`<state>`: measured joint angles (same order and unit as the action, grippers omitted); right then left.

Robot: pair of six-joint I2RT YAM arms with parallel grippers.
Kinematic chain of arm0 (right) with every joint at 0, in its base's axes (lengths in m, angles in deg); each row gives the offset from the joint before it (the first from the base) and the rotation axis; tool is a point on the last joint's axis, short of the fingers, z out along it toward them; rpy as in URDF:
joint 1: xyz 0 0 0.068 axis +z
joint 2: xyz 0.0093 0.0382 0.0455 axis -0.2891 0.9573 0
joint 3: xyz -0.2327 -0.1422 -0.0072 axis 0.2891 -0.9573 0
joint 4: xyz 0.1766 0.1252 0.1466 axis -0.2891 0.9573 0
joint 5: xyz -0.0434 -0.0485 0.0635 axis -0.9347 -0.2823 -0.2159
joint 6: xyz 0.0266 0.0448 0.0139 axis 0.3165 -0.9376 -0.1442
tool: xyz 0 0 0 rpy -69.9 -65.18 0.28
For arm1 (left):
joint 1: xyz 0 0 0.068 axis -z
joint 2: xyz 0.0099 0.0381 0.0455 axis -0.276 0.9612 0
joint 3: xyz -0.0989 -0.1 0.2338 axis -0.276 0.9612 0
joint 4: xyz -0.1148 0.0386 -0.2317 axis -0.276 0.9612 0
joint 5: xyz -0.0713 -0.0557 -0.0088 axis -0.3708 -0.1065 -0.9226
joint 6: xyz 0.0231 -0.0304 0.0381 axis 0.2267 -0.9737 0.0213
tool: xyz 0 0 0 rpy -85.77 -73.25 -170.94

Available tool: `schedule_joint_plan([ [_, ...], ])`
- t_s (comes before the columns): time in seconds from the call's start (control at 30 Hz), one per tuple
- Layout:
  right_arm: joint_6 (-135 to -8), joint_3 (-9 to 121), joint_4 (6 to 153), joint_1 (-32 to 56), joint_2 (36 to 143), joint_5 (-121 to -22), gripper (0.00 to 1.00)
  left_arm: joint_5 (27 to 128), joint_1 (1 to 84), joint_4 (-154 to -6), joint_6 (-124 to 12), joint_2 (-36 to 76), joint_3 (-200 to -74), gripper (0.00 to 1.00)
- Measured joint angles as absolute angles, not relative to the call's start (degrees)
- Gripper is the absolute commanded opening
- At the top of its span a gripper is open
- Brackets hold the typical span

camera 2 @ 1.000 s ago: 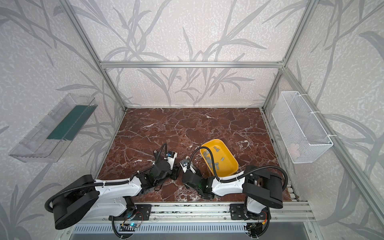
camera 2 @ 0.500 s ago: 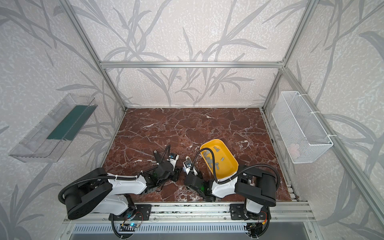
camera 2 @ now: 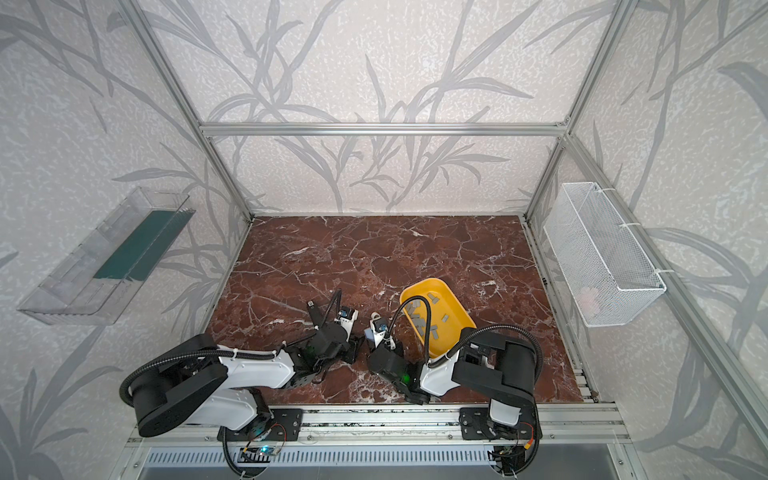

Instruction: Load the staples into the stapler

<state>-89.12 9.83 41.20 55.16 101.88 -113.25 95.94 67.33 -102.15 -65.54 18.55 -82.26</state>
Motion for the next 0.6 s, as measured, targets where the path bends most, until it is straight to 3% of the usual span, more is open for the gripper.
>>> schedule_joint_plan([
  [0.2,-91.94,12.62,45.14,55.2,103.74,-114.54,0.21,97.3,67.33,-100.62,-66.13,15.38,-82.26,0.41],
  [0.6,-96.16,10.57,34.43,55.31,107.83,-114.94,0.19,101.96,66.41,-96.34,-66.57,3.45,-82.28,0.47],
])
